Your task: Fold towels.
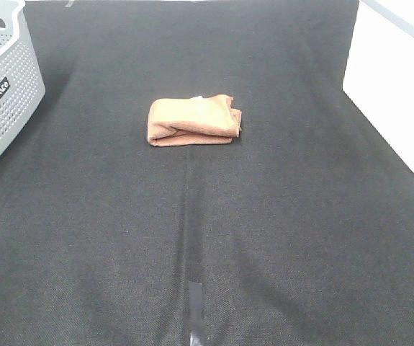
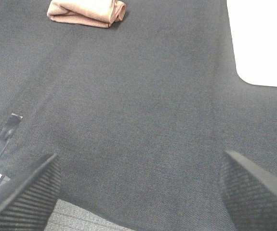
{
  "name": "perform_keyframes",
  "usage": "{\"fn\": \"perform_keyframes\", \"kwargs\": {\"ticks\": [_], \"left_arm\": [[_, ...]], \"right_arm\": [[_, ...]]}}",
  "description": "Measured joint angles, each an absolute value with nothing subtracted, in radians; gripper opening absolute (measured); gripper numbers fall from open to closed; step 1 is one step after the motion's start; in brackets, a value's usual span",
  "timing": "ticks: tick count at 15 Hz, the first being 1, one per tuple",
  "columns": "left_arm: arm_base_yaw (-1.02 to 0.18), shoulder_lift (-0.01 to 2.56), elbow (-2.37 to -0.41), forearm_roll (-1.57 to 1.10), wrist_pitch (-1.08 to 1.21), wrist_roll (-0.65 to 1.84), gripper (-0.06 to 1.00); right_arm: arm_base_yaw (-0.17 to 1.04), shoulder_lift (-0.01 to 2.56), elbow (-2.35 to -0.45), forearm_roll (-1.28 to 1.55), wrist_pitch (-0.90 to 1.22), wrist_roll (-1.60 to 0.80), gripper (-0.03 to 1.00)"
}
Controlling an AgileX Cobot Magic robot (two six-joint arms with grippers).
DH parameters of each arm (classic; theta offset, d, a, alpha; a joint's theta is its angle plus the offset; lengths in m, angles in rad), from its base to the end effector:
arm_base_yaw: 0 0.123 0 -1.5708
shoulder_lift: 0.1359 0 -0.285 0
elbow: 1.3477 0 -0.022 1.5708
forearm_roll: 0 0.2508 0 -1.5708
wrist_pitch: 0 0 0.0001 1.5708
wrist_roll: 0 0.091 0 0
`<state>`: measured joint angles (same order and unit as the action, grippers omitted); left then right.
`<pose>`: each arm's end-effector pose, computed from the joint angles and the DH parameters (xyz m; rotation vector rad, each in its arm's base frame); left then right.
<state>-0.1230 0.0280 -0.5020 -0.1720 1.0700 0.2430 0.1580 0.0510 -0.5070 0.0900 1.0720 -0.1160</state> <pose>-0.0034 -0.0134 0.2782 0.3828 2.0341 -0.1336 0.0005 0.0074 0.2787 -0.2890 2.0789 0.1342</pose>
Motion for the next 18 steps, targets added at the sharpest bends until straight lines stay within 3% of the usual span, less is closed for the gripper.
{"fn": "perform_keyframes", "kwargs": {"ticks": [6,8,10,13,18], "left_arm": [[-0.121,0.028,-0.502,-0.173,1.066,0.243,0.75],[-0.066,0.028,-0.502,-0.176,1.065,0.243,0.75],[0.017,0.007,-0.501,-0.176,1.061,0.243,0.75],[0.041,-0.004,-0.501,-0.176,1.059,0.244,0.75],[0.041,-0.004,-0.501,-0.176,1.059,0.244,0.75]], "right_arm": [[0.158,0.051,-0.507,0.089,1.072,-0.115,0.83],[0.158,0.051,-0.507,0.089,1.072,-0.115,0.83],[0.112,0.039,-0.507,0.091,1.072,-0.115,0.83],[-0.005,0.012,-0.507,0.092,1.070,-0.115,0.83],[-0.018,-0.006,-0.507,0.097,1.068,-0.115,0.83]]}}
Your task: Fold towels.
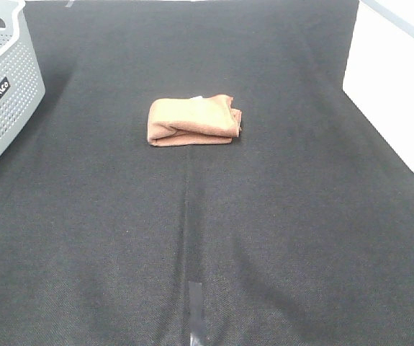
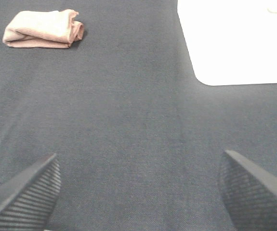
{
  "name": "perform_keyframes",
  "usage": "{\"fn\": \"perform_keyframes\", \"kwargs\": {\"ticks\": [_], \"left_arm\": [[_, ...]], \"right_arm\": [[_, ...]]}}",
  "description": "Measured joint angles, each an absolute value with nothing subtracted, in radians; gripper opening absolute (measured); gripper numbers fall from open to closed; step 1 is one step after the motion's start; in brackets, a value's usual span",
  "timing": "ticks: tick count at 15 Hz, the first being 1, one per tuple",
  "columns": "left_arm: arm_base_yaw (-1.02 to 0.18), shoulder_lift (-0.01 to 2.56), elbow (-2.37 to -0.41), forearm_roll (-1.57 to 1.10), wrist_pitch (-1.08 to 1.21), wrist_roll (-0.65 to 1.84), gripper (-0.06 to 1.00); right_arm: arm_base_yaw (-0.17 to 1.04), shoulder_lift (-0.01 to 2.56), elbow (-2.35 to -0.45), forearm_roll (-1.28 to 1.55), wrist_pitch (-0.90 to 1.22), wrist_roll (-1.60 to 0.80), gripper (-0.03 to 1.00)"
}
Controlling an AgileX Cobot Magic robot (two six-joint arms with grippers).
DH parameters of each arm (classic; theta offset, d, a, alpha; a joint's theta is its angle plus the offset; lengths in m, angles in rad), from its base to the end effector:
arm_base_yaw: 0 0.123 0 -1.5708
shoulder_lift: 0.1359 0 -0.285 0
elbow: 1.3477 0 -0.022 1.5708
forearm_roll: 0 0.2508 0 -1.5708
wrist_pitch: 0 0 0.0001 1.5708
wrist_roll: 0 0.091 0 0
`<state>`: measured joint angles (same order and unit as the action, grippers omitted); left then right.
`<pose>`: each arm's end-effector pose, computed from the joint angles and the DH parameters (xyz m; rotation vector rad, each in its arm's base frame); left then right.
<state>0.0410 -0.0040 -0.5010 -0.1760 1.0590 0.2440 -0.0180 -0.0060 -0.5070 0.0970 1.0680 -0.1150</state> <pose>-0.0056 -0.0141 0.2787 0.2136 2.0140 -0.0304 -0.0070 0.0079 0.2789 -0.1043 2.0323 0.0324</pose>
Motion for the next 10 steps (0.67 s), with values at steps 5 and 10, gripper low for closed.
{"fn": "perform_keyframes", "kwargs": {"ticks": [5,10], "left_arm": [[0.041,-0.004,-0.501,-0.176,1.059,0.244,0.75],[0.041,-0.004,-0.501,-0.176,1.059,0.244,0.75]], "right_arm": [[-0.016,-0.006,-0.507,0.101,1.068,-0.115,0.83],[-0.016,-0.006,-0.507,0.101,1.068,-0.115,0.83]]}}
